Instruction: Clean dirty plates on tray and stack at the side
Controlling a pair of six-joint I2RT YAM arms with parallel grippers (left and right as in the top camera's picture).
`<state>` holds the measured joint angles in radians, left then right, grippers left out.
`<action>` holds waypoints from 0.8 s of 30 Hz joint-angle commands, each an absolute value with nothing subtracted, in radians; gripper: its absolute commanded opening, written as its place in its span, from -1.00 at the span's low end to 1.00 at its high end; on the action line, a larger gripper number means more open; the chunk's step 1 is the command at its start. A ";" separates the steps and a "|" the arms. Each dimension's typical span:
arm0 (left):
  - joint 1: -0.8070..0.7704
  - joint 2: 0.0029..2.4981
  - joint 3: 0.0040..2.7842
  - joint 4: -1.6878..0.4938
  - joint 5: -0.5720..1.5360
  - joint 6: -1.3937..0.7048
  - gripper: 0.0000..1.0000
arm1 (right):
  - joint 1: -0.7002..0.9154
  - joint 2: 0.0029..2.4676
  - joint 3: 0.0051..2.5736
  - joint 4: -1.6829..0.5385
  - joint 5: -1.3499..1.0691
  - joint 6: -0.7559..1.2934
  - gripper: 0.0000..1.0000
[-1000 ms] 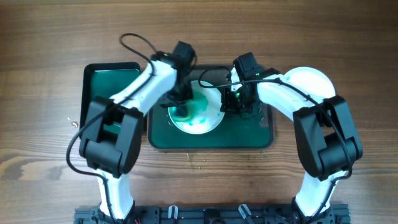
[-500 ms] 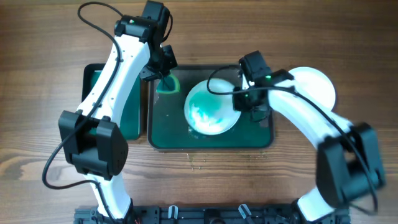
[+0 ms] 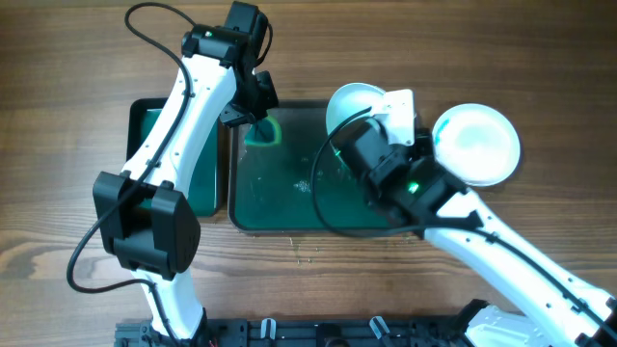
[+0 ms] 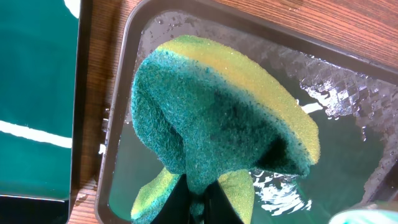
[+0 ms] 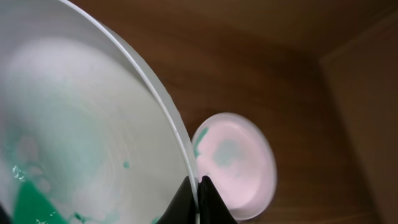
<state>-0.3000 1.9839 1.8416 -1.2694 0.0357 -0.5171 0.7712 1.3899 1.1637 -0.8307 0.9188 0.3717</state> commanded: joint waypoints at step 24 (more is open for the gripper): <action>-0.300 1.964 1.863 -1.276 0.051 -0.501 -0.92 | 0.695 1.464 1.141 -0.751 0.537 0.659 -0.91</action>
<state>-0.3000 1.9839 1.8416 -1.2766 0.0353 -0.5140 0.7902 1.4044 1.1633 -0.7589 0.8967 0.4103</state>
